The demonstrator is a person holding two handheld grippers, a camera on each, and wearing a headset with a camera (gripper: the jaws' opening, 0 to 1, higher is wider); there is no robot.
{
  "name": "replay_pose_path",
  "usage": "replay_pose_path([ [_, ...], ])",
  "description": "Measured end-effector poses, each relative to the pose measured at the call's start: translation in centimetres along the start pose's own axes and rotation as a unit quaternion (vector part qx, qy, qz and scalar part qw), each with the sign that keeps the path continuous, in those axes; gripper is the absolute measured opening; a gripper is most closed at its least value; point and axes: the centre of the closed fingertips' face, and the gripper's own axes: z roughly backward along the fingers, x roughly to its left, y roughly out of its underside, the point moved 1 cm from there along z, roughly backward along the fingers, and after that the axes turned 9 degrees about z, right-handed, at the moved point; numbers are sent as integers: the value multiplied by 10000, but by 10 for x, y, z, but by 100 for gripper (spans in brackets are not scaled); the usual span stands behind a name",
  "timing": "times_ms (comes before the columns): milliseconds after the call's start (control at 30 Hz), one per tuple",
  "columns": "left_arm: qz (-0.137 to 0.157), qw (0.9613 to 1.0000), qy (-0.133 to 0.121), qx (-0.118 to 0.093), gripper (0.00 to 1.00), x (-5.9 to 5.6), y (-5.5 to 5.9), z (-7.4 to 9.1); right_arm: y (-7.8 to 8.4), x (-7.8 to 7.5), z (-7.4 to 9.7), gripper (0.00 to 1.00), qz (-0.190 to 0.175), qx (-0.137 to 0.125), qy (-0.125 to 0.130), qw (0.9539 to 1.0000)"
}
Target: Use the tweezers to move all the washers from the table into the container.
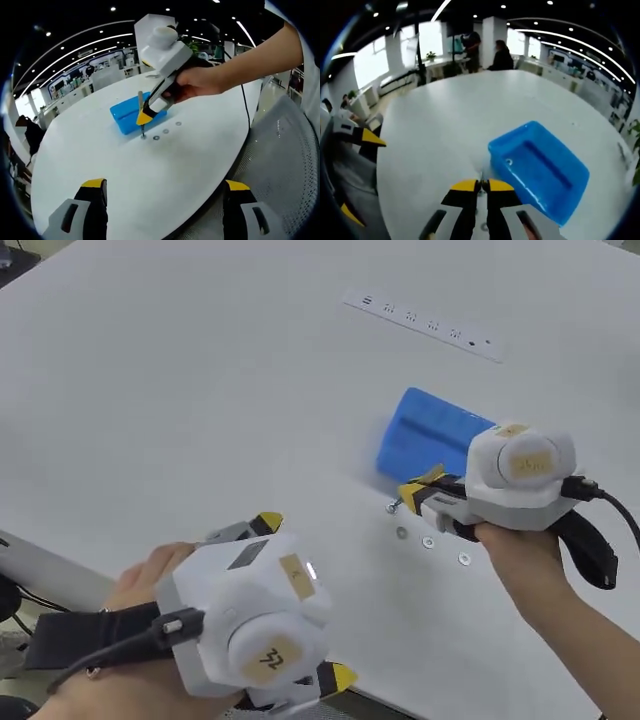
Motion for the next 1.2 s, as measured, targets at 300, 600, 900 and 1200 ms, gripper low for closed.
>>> replay_pose_path([
  [300, -86, 9999, -45, 30, 98, 1, 1, 0, -9, -3, 15, 3, -202, -122, 3, 9997],
  [600, -138, 9999, -60, -26, 99, 1, -1, 2, -23, -4, 33, 3, -180, -285, 12, 9994],
  [900, -191, 9998, -75, 38, 99, 1, 1, 1, -44, -16, 44, 3, -17, -461, 135, 9988],
  [1200, -186, 9997, -86, 97, 98, 1, 3, 0, -61, -33, 45, 3, 31, -598, 375, 9975],
])
